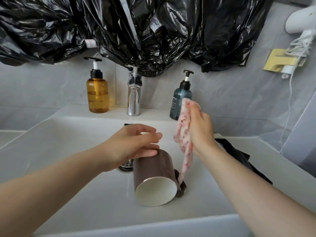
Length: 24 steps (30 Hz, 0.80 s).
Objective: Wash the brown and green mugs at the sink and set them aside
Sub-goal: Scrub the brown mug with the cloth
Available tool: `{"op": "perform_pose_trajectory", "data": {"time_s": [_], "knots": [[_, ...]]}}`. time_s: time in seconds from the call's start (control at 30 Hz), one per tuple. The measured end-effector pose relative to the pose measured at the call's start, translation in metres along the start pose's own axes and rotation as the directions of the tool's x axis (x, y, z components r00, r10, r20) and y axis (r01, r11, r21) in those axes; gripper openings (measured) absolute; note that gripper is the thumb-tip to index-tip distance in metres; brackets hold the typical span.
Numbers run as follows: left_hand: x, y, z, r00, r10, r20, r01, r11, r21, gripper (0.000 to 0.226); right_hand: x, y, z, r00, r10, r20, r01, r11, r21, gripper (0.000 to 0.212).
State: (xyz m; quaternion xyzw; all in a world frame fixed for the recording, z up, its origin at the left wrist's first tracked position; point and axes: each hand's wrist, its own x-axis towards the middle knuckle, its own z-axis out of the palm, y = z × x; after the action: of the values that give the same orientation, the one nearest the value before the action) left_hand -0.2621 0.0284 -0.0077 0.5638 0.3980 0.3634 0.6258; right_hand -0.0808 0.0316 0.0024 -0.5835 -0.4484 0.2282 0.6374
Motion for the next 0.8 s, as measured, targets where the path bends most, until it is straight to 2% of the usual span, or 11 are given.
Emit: {"op": "perform_pose_trajectory", "data": {"time_s": [0.13, 0.23, 0.4, 0.53, 0.8], "knots": [[-0.003, -0.001, -0.001, 0.996, 0.081, 0.046, -0.088, 0.978, 0.187, 0.037, -0.004, 0.001, -0.001, 0.997, -0.074, 0.033, 0.076, 0.995, -0.071, 0.049], [-0.006, 0.0, -0.003, 0.99, 0.136, 0.035, -0.14, 0.941, 0.308, 0.053, -0.006, -0.001, -0.001, 0.99, -0.131, 0.059, 0.138, 0.982, -0.126, 0.05], [-0.011, -0.001, -0.005, 0.969, 0.242, 0.044, -0.226, 0.808, 0.544, 0.054, 0.002, -0.004, -0.01, 0.988, -0.147, -0.054, 0.139, 0.982, -0.128, 0.049], [-0.013, 0.004, -0.007, 0.969, 0.21, 0.13, -0.24, 0.674, 0.699, 0.056, 0.002, 0.001, -0.006, 0.983, -0.183, -0.006, 0.179, 0.968, -0.176, 0.052], [-0.018, 0.007, -0.011, 0.952, 0.197, 0.235, -0.303, 0.494, 0.815, 0.068, 0.002, 0.003, -0.006, 0.981, -0.195, 0.019, 0.195, 0.961, -0.195, 0.05]]}}
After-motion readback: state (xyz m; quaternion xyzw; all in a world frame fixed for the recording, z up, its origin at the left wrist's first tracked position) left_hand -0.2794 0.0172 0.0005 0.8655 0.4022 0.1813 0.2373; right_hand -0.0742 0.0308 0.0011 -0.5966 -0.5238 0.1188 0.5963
